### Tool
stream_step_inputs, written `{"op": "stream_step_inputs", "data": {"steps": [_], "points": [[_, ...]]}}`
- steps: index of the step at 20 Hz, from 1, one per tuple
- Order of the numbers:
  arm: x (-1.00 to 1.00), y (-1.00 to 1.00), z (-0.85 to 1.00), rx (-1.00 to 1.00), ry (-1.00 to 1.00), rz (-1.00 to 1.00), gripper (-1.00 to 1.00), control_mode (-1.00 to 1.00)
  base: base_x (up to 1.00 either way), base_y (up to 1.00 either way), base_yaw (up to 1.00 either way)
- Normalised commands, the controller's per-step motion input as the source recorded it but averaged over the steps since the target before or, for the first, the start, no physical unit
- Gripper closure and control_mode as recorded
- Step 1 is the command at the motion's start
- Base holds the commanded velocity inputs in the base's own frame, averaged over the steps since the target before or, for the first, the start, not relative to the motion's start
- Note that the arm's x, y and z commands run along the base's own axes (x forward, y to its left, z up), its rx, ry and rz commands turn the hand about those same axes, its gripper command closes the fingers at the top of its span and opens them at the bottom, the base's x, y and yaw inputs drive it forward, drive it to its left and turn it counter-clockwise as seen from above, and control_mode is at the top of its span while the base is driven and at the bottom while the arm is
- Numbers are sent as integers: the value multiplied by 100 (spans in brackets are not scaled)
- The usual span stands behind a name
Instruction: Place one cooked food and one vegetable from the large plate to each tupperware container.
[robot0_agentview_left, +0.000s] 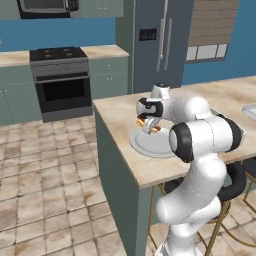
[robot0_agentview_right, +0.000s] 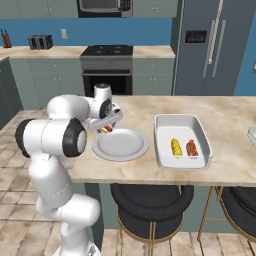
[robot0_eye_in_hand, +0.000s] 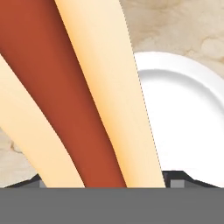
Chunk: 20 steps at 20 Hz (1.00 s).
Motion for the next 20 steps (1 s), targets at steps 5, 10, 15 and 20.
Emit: {"op": "stream_step_inputs", "data": {"steps": [5,10,15,20], "points": [[-100,13,81,0,13,-2,100,-100,0,0,0],[-100,7,50,-1,14,0,100,-100,0,0,0],[-100,21,3,-9,0,-2,100,-100,0,0,0],[-37,1,-11,-8,0,0,100,-100,0,0,0]]}}
